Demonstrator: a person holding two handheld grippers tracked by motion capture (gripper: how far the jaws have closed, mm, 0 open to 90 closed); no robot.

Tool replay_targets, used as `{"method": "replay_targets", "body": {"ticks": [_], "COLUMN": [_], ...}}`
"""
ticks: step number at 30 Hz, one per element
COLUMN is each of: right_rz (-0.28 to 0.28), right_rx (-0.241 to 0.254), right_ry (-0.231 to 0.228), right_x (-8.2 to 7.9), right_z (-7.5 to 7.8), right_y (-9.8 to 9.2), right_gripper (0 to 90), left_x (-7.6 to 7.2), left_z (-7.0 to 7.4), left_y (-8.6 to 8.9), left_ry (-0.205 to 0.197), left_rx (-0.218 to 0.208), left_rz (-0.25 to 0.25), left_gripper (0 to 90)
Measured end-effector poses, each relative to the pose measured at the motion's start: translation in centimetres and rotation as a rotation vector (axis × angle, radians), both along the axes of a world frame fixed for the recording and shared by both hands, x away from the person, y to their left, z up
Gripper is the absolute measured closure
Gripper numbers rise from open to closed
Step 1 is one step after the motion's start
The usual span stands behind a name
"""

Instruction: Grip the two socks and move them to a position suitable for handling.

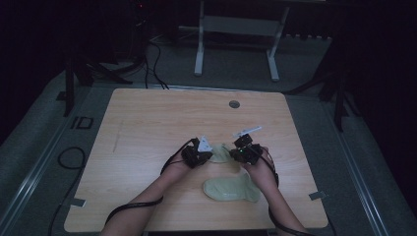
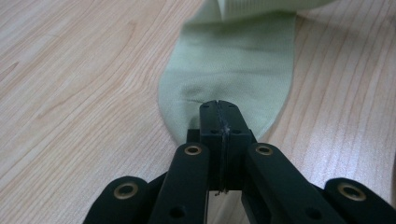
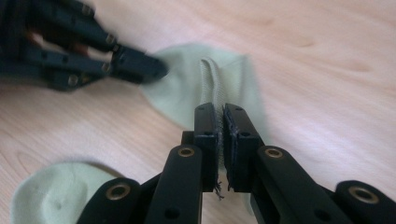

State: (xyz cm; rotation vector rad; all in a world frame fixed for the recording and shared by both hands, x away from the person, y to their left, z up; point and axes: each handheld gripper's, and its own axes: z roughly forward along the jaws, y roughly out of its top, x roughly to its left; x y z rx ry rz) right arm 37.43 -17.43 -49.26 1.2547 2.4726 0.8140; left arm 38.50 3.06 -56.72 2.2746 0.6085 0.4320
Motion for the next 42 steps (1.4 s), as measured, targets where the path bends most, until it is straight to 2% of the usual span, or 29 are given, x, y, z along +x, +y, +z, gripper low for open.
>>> {"method": "replay_targets", "body": {"ticks": [4,7,14,17,18,21,23,24,27,34,40,42], "right_rz": [-0.046,-0.081,-0.151,-0.167,-0.178,-0.198,-0.209,-0.207,-0.181,-0.131,-0.131,-0.136], "right_rx": [0.028,0.037,0.023,0.014,0.01,-0.007,0.003,0.001,-0.012,-0.04,-0.074,-0.1], "right_ry": [-0.002,0.006,0.05,0.064,0.081,0.071,0.054,0.043,0.034,0.06,0.091,0.105], "right_x": [0.6,1.0,2.1,2.5,2.9,3.1,3.1,3.1,3.0,4.1,5.5,6.1], "right_z": [0.9,0.9,-0.5,-1.1,-1.6,-1.8,-1.5,-1.3,-1.1,-2.3,-3.4,-4.1], "right_y": [-2.1,-3.6,-6.5,-7.1,-7.5,-7.6,-7.7,-7.6,-7.0,-4.9,-4.0,-3.8], "right_gripper": [84.5,84.4,84.3,84.2,81.8,74.6,74.2,74.8,87.3,89.8,89.8,89.8], "left_x": [0.1,0.2,0.2,0.3,0.3,0.3,0.3,0.3,0.3,0.3,0.3,0.3], "left_z": [0.1,0.2,0.2,0.3,0.3,0.3,0.3,0.3,0.3,0.3,0.3,0.3], "left_y": [-0.1,0.0,-0.1,-0.2,-0.3,-0.4,-0.4,-0.4,-0.4,-0.4,-0.2,-0.2], "left_ry": [-0.003,0.001,-0.014,-0.012,-0.014,-0.018,-0.015,-0.014,-0.014,-0.005,-0.001,-0.001], "left_rx": [0.017,0.022,0.044,0.046,0.049,0.059,0.057,0.058,0.054,0.043,0.04,0.038], "left_rz": [-0.014,-0.024,-0.04,-0.042,-0.041,-0.044,-0.044,-0.044,-0.039,-0.033,-0.028,-0.028], "left_gripper": [89.2,89.2,89.2,89.2,89.1,89.1,89.1,89.1,89.1,89.1,89.1,89.0]}}
